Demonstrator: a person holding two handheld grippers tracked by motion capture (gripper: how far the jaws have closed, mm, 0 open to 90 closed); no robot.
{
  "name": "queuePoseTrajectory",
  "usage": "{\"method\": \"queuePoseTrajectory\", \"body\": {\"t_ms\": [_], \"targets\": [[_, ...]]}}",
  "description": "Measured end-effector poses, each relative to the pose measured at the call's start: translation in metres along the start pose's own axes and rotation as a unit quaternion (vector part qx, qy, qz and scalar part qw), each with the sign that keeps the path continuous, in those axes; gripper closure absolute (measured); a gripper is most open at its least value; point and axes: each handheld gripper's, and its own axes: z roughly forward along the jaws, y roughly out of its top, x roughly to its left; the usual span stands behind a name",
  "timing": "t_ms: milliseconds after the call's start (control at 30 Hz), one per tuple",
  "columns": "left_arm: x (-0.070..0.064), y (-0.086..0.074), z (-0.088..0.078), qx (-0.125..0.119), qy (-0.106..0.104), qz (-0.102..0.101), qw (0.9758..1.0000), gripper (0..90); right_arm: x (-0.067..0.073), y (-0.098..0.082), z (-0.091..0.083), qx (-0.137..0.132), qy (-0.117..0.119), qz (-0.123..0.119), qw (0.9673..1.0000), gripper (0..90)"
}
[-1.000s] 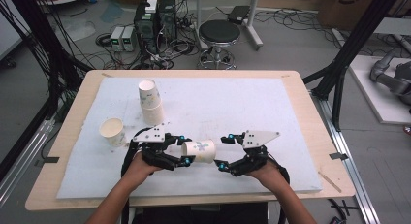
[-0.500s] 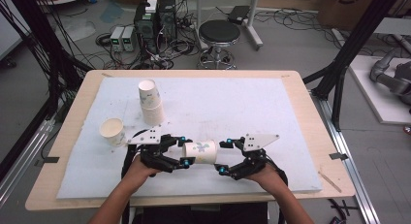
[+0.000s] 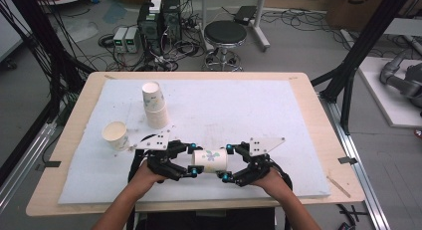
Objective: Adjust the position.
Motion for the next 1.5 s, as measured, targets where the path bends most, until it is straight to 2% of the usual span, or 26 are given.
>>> {"method": "queuePoseTrajectory", "body": {"t_ms": [233,500,533,600,633,733,833,1000,1200,1500], "targets": [[0.002,-0.002,-0.002,-0.022,-0.007,-0.014,0.9996,36.8,-0.002,0.001,-0.005,-0.032,0.014,0.014,0.9993,29.0],[0.001,-0.004,-0.002,-0.018,-0.005,-0.015,0.9997,36.1,-0.002,0.002,-0.007,-0.032,0.016,0.009,0.9993,31.2],[0.0,-0.004,-0.002,-0.016,-0.001,-0.021,0.9997,35.5,-0.001,0.002,-0.007,-0.029,0.015,0.008,0.9994,31.2],[0.001,-0.003,-0.001,-0.007,0.017,-0.04,0.999,22.5,-0.001,0.003,-0.008,-0.029,0.014,0.008,0.9994,31.1],[0.001,-0.002,-0.002,0.005,0.031,-0.041,0.9987,15.6,-0.001,0.004,-0.008,-0.027,0.013,0.009,0.9995,31.1],[-0.001,0.0,-0.004,0.024,0.054,-0.027,0.9978,13.8,-0.002,0.005,-0.011,-0.021,0.003,0.011,0.9997,30.9],[-0.002,0.003,-0.007,0.04,0.066,-0.013,0.9969,13.8,-0.003,0.007,-0.013,0.01,-0.016,0.001,0.9998,30.7],[-0.004,0.011,-0.009,0.085,0.088,0.014,0.9924,13.9,-0.003,0.01,-0.011,0.047,-0.032,-0.013,0.9983,30.6],[-0.003,0.018,-0.007,0.117,0.094,0.029,0.9883,14.1,-0.005,0.021,-0.006,0.098,-0.049,-0.035,0.9934,30.5],[-0.002,0.024,-0.001,0.162,0.092,0.045,0.9815,14.2,-0.007,0.042,0.002,0.156,-0.051,-0.067,0.9842,30.5]]}}
